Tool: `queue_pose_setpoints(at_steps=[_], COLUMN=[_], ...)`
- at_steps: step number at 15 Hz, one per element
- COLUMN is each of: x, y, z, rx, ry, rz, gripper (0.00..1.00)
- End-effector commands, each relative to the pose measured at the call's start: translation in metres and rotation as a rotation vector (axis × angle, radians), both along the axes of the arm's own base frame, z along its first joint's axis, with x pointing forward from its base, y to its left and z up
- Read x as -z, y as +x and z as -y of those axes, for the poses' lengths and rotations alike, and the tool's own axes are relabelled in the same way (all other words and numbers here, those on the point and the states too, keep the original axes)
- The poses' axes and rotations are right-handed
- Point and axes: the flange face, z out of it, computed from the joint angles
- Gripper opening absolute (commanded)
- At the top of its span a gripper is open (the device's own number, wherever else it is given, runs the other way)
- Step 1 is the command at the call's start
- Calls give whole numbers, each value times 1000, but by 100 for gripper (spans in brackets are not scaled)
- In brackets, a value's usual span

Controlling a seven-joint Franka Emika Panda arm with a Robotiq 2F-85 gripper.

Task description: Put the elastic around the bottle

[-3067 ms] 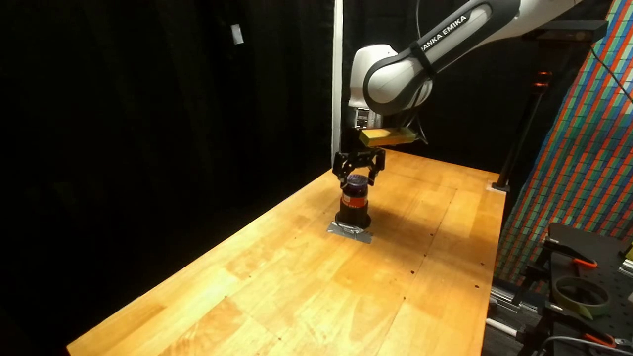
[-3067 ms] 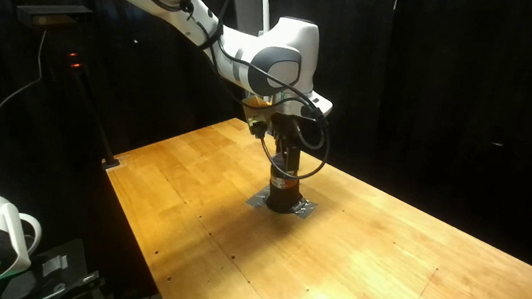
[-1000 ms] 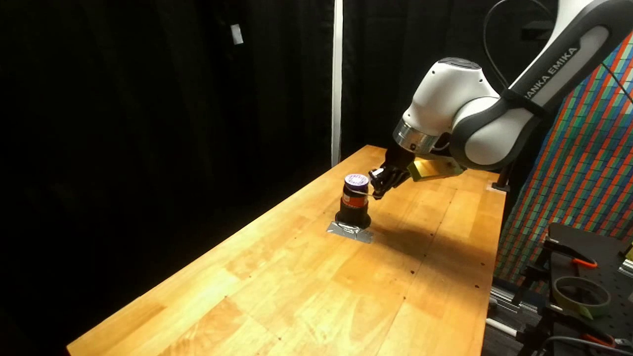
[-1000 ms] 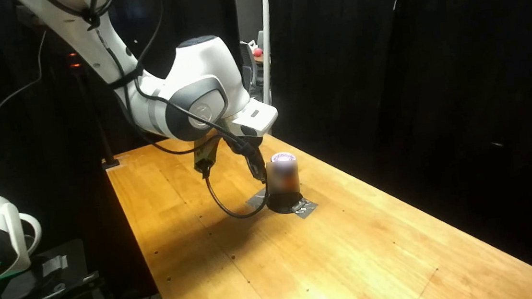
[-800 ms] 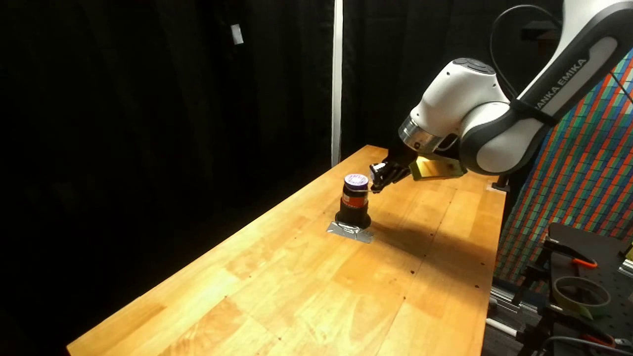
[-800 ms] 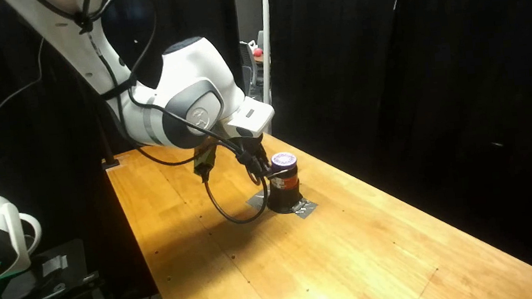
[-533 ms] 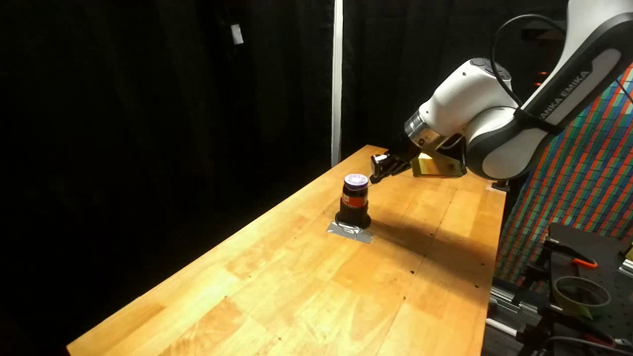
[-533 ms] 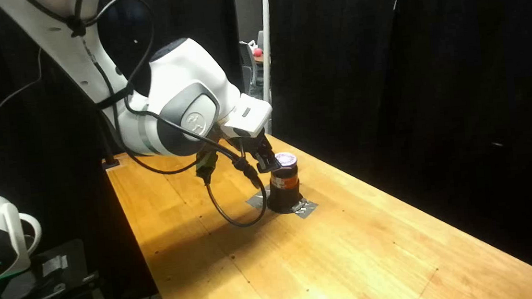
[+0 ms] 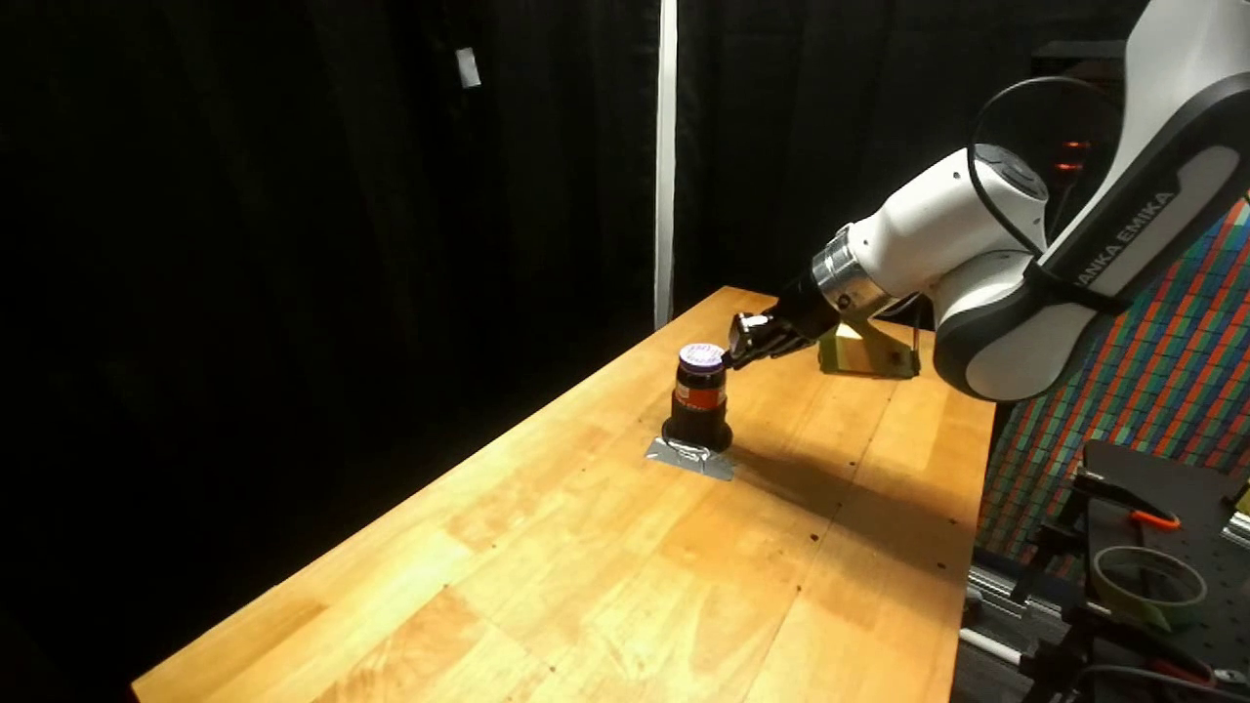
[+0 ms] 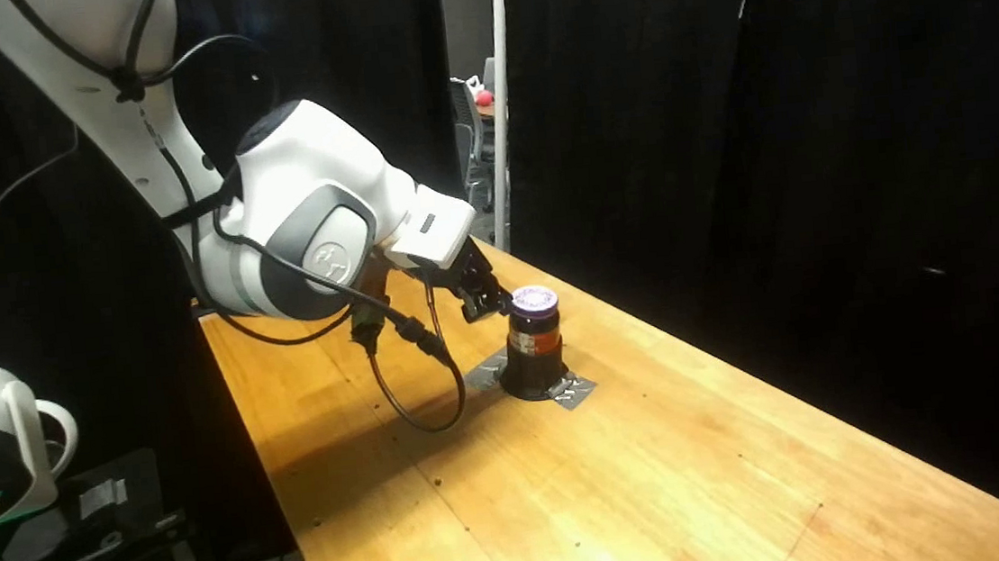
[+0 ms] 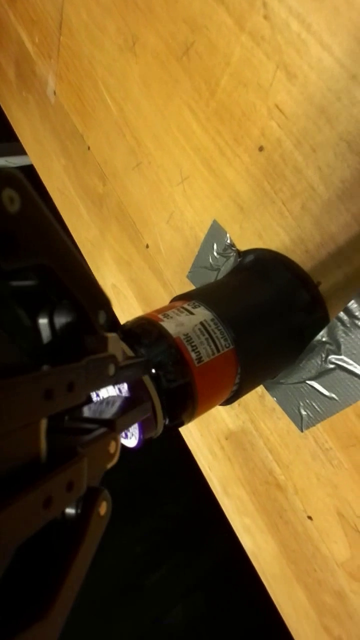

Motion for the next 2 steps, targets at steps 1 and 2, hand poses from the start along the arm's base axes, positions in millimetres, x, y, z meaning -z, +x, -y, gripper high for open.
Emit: queue_pose_setpoints(at_steps=[1,2], x=[1,2], y=[0,0], z=[0,0], rx=[0,0], ry=[-2,-3], rz=[-4,-5], gripper=[24,31])
